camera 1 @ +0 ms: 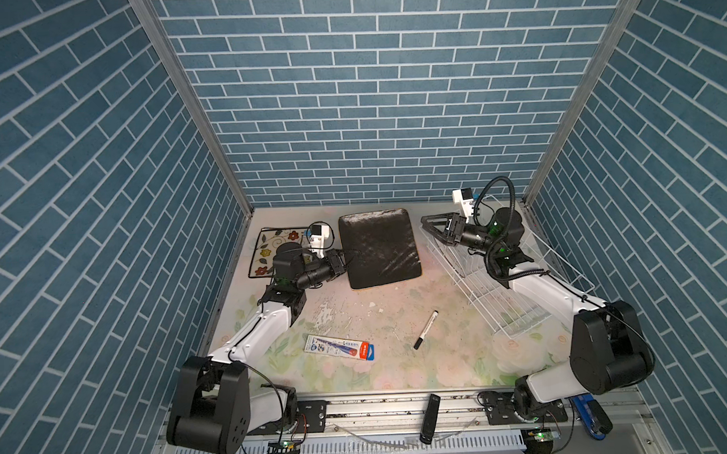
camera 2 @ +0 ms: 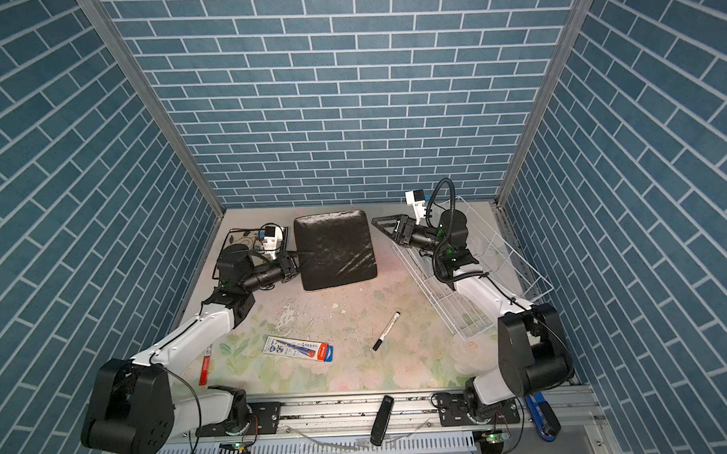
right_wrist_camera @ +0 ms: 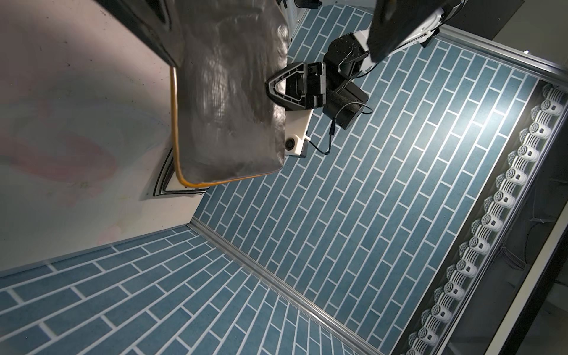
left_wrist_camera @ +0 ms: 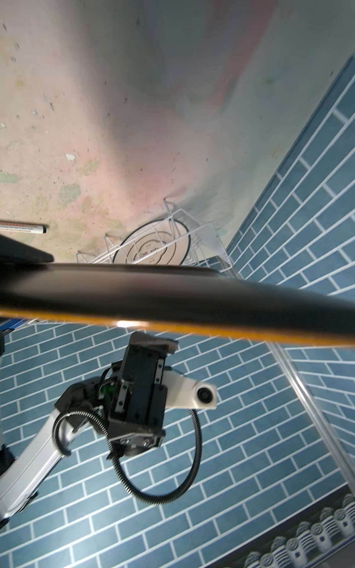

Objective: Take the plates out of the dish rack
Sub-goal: 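Swing the dark plate with the left gripper over the floral plate stack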

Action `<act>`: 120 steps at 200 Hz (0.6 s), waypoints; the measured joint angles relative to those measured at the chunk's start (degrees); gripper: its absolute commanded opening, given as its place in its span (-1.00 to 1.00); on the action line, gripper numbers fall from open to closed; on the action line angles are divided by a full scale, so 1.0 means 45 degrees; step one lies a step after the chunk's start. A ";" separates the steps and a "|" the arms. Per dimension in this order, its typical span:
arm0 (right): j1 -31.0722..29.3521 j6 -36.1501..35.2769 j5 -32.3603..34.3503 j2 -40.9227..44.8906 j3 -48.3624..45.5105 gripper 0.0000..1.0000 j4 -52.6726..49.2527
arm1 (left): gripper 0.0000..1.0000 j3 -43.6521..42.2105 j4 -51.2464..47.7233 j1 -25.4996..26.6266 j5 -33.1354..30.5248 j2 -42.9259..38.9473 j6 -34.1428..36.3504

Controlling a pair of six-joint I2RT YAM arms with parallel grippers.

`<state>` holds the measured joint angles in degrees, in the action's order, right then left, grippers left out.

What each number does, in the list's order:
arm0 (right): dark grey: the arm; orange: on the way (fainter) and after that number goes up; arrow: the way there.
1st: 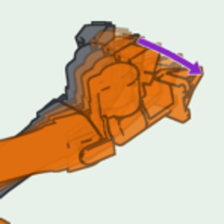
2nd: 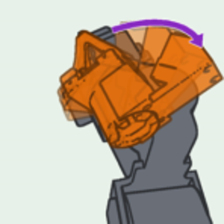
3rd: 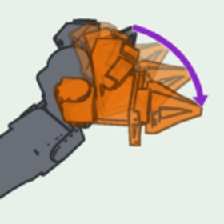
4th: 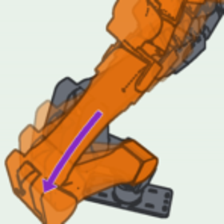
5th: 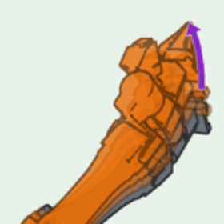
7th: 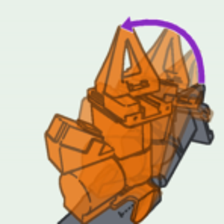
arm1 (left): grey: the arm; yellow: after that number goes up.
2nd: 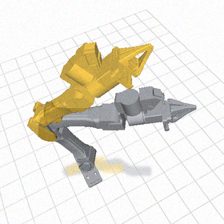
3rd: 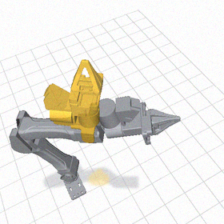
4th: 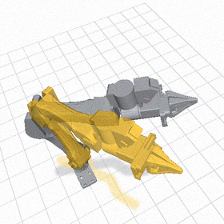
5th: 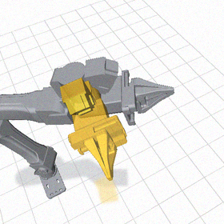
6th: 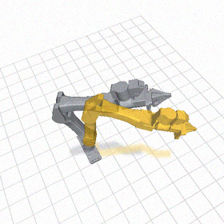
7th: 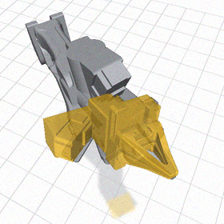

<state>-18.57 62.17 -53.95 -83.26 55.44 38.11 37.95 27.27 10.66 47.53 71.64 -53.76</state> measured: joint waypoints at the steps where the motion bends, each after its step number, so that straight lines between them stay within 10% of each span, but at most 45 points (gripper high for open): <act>1: 0.0000 -0.0044 0.0000 0.0029 0.0000 0.90 -0.0053 | -1.00 -0.0019 0.0000 -0.0019 -0.0024 -0.0010 -0.0005; 120: 0.0083 -0.1933 0.0175 0.0991 -0.0126 0.89 -0.2278 | -1.00 -0.4294 0.0913 -0.2749 -0.4896 -0.1870 -0.2278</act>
<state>-18.20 53.47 -53.17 -78.81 54.87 27.86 18.63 31.38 -1.72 25.50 63.22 -64.01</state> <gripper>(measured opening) 0.947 0.159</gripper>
